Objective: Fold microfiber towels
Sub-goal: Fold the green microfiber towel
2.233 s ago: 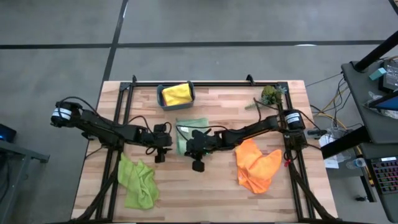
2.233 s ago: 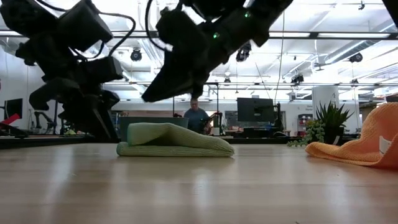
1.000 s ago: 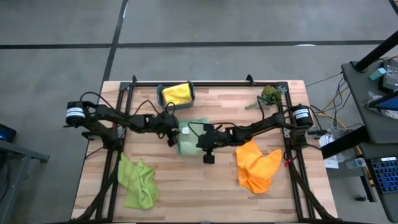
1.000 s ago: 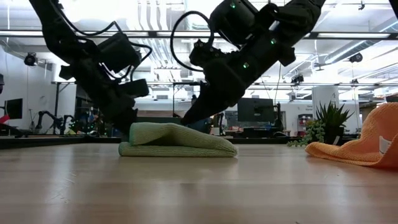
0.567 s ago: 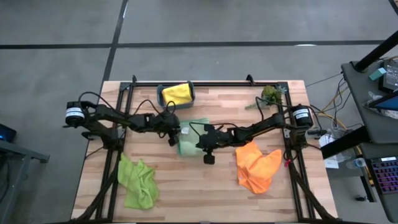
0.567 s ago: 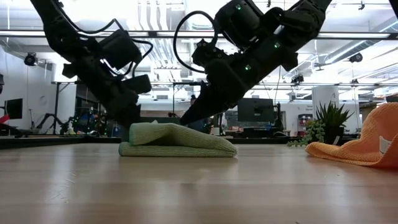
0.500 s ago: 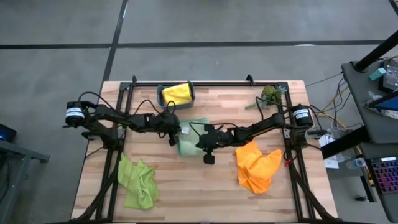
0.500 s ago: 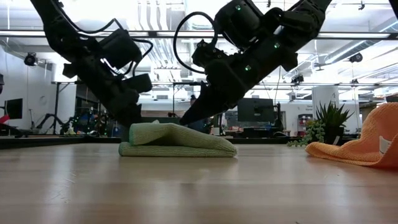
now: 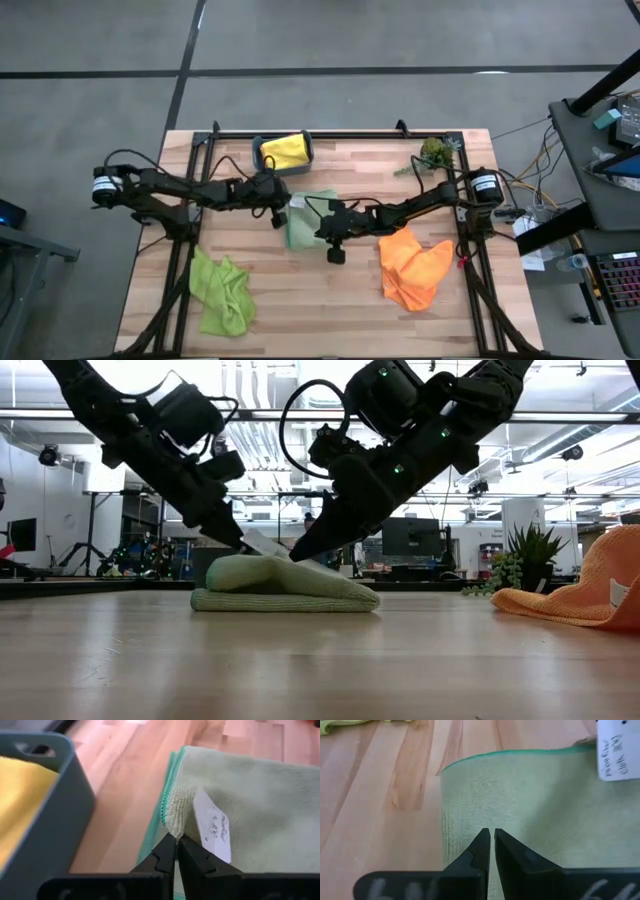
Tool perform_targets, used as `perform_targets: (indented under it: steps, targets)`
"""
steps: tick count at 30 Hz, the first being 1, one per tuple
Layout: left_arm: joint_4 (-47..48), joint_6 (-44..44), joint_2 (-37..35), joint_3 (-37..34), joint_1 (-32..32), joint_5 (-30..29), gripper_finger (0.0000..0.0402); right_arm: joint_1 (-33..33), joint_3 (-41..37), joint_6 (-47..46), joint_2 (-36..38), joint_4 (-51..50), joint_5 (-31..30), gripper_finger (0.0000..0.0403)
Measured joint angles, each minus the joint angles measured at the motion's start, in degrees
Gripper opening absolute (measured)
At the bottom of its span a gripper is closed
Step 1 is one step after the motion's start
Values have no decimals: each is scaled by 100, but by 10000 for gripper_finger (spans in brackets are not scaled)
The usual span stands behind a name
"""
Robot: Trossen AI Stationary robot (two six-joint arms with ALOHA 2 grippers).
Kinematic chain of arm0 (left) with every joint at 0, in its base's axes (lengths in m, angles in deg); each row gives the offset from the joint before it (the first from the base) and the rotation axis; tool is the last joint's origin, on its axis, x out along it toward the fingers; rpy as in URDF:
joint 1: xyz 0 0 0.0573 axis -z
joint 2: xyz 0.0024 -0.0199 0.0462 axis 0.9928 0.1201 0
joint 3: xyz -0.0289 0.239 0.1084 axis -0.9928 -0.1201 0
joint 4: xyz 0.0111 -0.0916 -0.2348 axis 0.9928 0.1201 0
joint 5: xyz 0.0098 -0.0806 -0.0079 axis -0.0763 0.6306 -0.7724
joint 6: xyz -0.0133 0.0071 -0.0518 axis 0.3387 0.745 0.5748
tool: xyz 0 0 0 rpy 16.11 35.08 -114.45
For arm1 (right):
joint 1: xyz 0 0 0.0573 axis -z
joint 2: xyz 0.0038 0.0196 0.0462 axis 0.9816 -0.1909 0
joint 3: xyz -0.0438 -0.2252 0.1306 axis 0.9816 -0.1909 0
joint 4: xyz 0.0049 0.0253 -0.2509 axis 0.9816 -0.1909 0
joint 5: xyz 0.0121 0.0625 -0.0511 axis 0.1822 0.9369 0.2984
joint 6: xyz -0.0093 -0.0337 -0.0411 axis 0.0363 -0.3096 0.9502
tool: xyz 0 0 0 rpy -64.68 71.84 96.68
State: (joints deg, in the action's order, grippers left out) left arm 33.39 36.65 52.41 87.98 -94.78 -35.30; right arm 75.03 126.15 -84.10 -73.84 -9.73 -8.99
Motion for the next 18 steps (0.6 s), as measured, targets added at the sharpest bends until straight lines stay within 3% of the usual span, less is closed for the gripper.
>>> perform_targets:
  steps: [7, 11, 18]
  targets:
    - [66, -212, -41, -19, -151, -164, 0, 7, 0, -5, 0, 4, -7, 18]
    - [244, -300, 39, -25, -192, -672, 0, 7, 0, -57, 0, 5, -11, 18]
    - [253, -353, 248, -25, -189, -674, 0, 26, 0, -55, 0, 7, -11, 18]
